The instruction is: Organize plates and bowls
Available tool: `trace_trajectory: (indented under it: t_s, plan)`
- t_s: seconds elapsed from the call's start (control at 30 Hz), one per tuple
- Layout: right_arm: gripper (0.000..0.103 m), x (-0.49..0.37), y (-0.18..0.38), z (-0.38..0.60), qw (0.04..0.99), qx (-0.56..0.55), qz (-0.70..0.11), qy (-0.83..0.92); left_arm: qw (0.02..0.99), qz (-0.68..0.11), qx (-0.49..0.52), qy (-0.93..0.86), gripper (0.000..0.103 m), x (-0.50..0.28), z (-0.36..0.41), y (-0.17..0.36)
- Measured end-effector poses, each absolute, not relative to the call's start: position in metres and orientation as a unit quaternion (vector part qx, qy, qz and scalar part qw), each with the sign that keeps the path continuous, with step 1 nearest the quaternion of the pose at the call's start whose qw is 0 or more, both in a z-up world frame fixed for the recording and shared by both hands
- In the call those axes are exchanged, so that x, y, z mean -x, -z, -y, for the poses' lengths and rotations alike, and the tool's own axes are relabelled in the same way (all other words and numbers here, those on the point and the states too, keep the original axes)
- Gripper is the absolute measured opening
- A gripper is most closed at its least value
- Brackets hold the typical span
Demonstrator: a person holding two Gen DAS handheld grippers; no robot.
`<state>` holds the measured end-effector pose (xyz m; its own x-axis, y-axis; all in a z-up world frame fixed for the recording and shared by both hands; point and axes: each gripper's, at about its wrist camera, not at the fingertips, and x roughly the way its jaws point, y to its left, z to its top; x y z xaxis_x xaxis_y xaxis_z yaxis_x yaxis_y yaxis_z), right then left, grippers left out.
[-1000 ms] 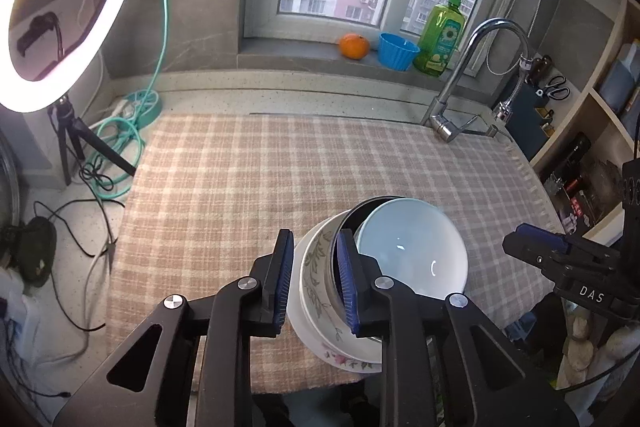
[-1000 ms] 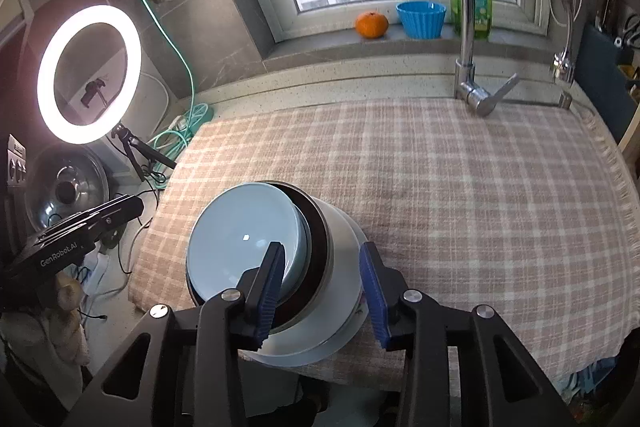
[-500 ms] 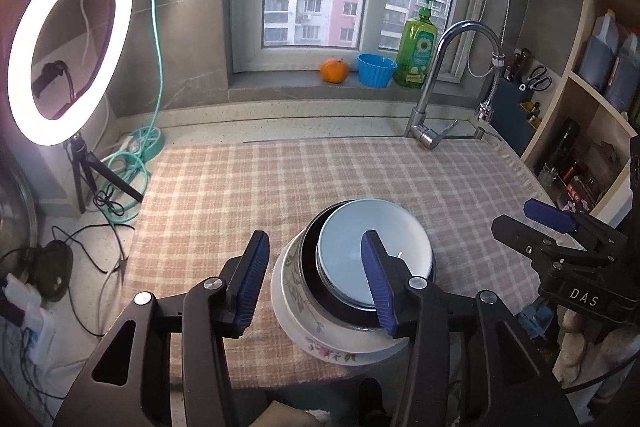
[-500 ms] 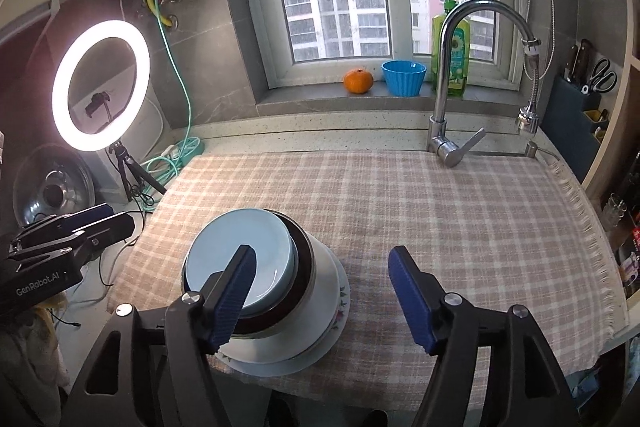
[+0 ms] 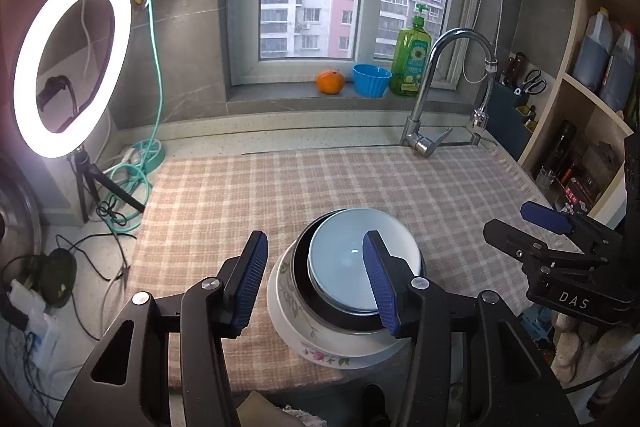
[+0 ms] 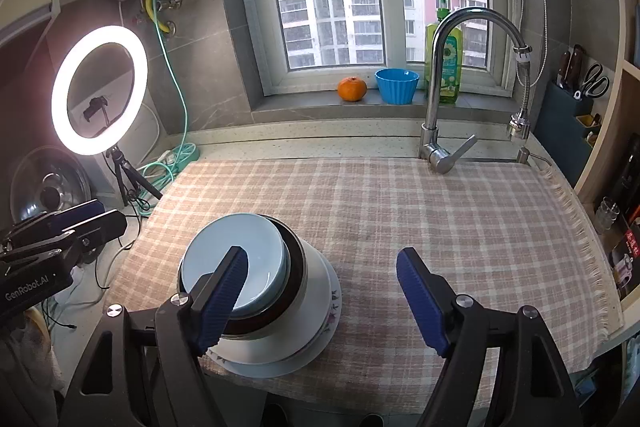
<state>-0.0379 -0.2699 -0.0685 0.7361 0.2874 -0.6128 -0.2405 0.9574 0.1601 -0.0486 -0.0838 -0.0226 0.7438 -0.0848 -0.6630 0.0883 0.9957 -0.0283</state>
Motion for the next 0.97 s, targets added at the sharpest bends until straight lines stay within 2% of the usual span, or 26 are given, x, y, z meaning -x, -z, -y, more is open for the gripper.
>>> trace_trajectory:
  t_s: [0.97]
  plan:
    - [0.074, 0.025, 0.077, 0.266, 0.925, -0.024, -0.351, -0.143, 0.930, -0.364, 0.002, 0.044, 0.048, 0.038, 0.084, 0.026]
